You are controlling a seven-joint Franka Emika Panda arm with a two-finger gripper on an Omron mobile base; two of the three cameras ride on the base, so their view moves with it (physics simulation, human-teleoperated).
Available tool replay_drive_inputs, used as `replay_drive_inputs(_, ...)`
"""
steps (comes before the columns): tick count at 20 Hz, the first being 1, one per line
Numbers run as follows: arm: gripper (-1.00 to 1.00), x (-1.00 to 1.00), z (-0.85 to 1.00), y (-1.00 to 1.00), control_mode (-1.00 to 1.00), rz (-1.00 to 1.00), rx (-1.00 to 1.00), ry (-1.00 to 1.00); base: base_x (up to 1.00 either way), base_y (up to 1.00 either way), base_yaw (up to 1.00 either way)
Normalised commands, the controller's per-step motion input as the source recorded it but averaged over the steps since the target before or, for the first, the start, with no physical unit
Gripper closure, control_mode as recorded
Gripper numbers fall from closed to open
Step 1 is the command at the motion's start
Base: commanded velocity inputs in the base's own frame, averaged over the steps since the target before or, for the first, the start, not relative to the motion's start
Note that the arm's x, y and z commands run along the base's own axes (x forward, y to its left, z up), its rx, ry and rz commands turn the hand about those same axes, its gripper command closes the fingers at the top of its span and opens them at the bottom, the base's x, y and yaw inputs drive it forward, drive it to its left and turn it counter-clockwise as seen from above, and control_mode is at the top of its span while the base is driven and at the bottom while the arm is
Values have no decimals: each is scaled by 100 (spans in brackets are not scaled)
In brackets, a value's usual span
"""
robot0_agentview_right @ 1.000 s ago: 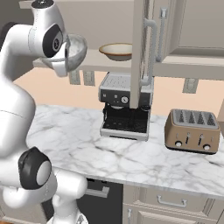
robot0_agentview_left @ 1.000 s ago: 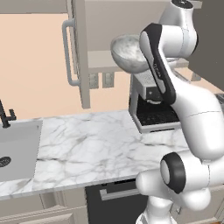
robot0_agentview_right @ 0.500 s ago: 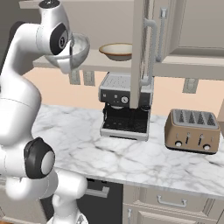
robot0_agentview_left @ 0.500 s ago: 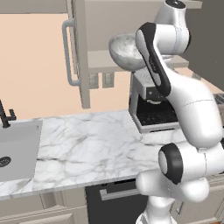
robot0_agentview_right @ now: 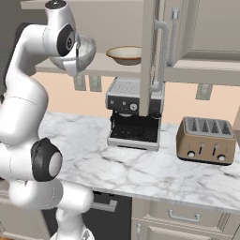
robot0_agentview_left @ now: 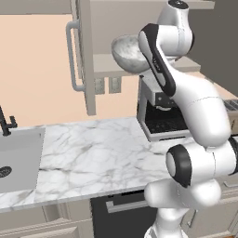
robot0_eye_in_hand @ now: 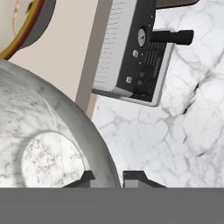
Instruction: Open the cabinet. Pick the bowls from the counter and place them in the cabinet. Then close the cabinet.
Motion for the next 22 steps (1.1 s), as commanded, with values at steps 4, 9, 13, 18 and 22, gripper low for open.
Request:
replay_drive_inputs(4, 100, 32, 0, 8, -100, 0, 0, 0, 0, 0, 0)
replay_drive_inputs(9, 100, 40, 0, 6, -100, 0, 0, 0, 0, 0, 0)
replay_drive_inputs(13, 100, 46, 0, 6, -100, 0, 0, 0, 0, 0, 0)
replay_drive_inputs(18, 100, 46, 0, 10, -100, 1, 0, 0, 0, 0, 0)
replay_drive_inputs(22, 100, 40, 0, 9, -100, 1, 0, 0, 0, 0, 0)
